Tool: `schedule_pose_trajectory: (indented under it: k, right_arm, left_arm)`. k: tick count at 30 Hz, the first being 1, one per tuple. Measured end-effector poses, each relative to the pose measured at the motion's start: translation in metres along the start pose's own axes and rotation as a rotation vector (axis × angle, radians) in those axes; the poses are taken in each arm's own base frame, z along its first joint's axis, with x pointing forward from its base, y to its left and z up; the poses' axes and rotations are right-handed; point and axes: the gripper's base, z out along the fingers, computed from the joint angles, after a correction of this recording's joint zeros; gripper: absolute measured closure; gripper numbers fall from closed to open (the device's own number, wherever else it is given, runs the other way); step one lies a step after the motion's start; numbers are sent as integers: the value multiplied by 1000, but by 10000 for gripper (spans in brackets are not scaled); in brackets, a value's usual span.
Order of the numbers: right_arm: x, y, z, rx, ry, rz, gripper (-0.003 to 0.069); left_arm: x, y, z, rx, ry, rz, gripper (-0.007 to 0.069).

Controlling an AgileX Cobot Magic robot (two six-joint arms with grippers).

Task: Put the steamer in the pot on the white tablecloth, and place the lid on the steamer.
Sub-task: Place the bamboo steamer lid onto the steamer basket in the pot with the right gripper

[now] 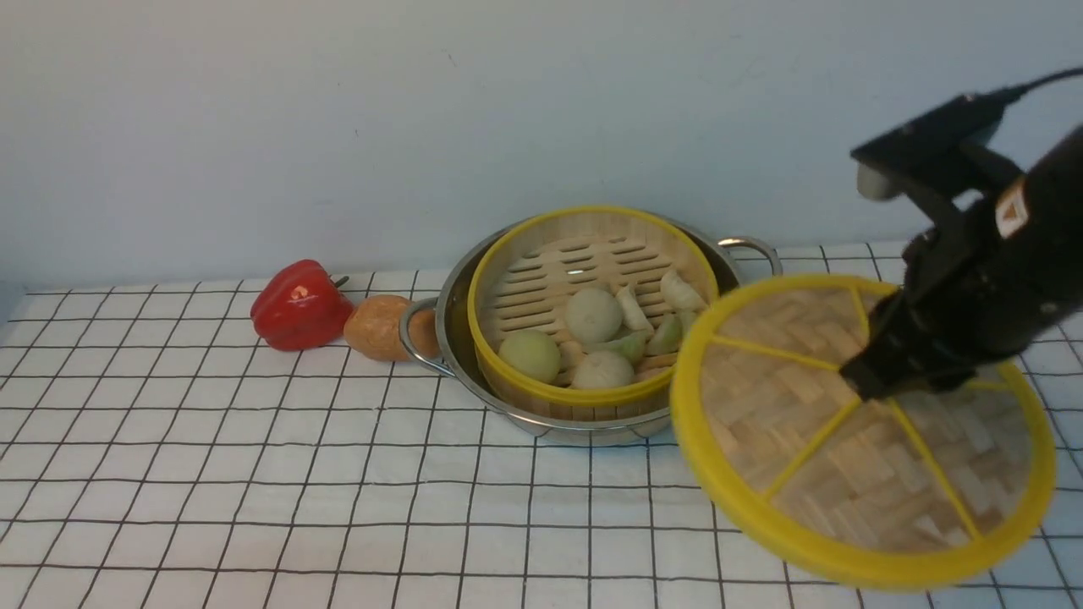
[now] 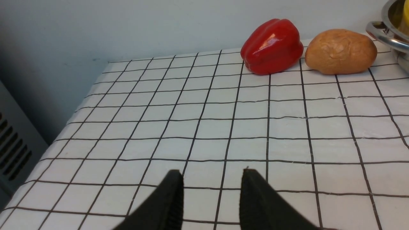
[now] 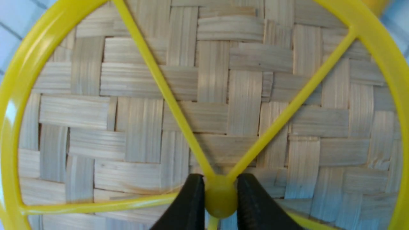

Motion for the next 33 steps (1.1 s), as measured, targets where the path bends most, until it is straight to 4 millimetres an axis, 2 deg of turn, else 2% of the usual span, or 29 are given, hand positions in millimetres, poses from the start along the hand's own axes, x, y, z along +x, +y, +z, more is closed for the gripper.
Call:
schedule_pose_trajectory:
  k: [2, 3, 5, 6, 7, 9, 10, 11, 13, 21, 26, 33]
  right_arm:
    - [-16, 1, 4, -20, -22, -13, 516]
    - [-18, 2, 5, -22, -25, -20, 516]
    - [-48, 8, 13, -39, -64, -65, 516]
    - [-51, 9, 14, -39, -69, -71, 516]
    - [-69, 15, 19, -45, -100, -105, 516]
    - [-79, 19, 23, -47, -120, -125, 516]
    - [-93, 24, 27, -49, -153, -155, 516]
    - [-95, 24, 31, -50, -151, -161, 516]
    - [-115, 31, 52, -31, -187, -216, 516]
    - [-135, 31, 121, 20, -201, -294, 516]
    - [-140, 31, 136, 29, -247, -318, 516]
    - [-141, 31, 145, 32, -253, -333, 516]
  left_arm:
    - [0, 0, 0, 0, 0, 0, 382]
    - [0, 0, 0, 0, 0, 0, 382]
    - [0, 0, 0, 0, 0, 0, 382]
    - [0, 0, 0, 0, 0, 0, 382]
    - [0, 0, 0, 0, 0, 0, 382]
    - [0, 0, 0, 0, 0, 0, 382]
    - [0, 0, 0, 0, 0, 0, 382]
    - [0, 0, 0, 0, 0, 0, 382]
    - [0, 0, 0, 0, -1, 0, 382]
    - [0, 0, 0, 0, -1, 0, 382]
    - [0, 0, 0, 0, -1, 0, 382]
    - [0, 0, 0, 0, -1, 0, 382]
